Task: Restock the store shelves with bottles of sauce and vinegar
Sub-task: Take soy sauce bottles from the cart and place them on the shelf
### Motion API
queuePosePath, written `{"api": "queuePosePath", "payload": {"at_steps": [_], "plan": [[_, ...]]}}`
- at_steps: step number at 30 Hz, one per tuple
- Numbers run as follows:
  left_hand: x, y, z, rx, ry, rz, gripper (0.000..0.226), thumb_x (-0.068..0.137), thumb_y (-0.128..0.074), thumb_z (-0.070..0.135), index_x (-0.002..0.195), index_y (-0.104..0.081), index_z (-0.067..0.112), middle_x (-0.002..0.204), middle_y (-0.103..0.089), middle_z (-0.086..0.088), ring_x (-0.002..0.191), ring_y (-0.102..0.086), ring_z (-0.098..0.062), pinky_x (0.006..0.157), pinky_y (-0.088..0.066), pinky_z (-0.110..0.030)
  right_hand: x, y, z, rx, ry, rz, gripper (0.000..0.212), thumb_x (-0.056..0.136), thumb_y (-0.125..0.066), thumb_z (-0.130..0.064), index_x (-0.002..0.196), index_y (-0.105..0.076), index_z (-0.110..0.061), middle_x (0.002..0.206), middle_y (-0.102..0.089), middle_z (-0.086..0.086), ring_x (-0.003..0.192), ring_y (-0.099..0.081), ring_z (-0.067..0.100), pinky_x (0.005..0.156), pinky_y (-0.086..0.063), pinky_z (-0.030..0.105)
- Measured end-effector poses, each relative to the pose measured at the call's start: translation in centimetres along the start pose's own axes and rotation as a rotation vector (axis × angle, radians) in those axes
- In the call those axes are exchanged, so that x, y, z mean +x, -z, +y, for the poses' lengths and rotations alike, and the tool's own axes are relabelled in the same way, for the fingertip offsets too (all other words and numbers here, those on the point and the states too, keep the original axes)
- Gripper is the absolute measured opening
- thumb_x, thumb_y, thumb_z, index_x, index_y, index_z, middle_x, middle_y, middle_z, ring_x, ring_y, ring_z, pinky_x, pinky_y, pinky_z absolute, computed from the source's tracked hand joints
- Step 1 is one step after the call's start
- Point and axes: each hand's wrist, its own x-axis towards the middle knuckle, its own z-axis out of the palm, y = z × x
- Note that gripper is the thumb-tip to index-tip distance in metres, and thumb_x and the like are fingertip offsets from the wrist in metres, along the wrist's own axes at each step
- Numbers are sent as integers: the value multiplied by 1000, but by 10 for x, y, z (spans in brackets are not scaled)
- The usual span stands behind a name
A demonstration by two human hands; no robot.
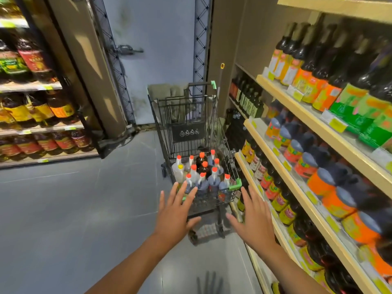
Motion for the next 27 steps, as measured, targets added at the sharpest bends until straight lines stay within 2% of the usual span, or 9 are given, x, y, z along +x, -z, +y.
{"api": "queuePosePath", "payload": {"at_steps": [5, 11, 16, 19, 22, 27], "plan": [[63, -5, -21, -50, 26, -18, 89, 94, -42, 76, 163, 4, 42, 173, 11, 7, 157, 20, -21, 125, 7, -56, 72, -17, 1, 11, 18, -13, 99, 85, -26, -86, 163, -10, -27, 171, -7, -3, 157, -11, 20, 126, -17, 46], [147, -19, -59, -110, 33, -60, 88, 97, -47, 70, 163, 4, 42, 173, 12, 7, 159, 15, -20, 126, 7, -53, 151, -48, -4, 47, -2, -76, 95, 88, -44, -79, 163, -16, -26, 171, -11, -2, 157, -12, 21, 125, -21, 42], [217, -30, -94, -167, -32, -132, 88, 97, -47, 68, 163, 5, 42, 162, 29, 14, 158, 17, -21, 127, 3, -51, 211, -69, -7, 110, -92, -130, 93, 91, -49, -73, 163, -10, -28, 170, -9, -8, 156, -10, 15, 123, -20, 35], [256, -36, -103, -143, -68, -193, 87, 98, -46, 67, 164, 2, 38, 170, 20, 7, 159, 15, -24, 127, 2, -48, 239, -79, -2, 141, -156, -162, 87, 95, -54, -64, 163, -15, -25, 167, -23, -5, 153, -24, 19, 120, -29, 39], [285, -44, -105, -176, -68, -226, 88, 98, -47, 67, 165, 1, 36, 173, 11, 3, 159, 12, -23, 130, -2, -49, 260, -89, 6, 174, -250, -182, 77, 98, -50, -58, 161, -22, -25, 160, -40, 0, 144, -40, 23, 114, -40, 46], [331, -62, -109, -186, -91, -300, 88, 97, -46, 69, 165, -1, 36, 174, 9, 2, 160, 10, -23, 130, -3, -47, 304, -110, 22, 191, -276, -271, 71, 101, -52, -51, 159, -30, -18, 158, -43, 7, 144, -42, 26, 115, -36, 39]]}}
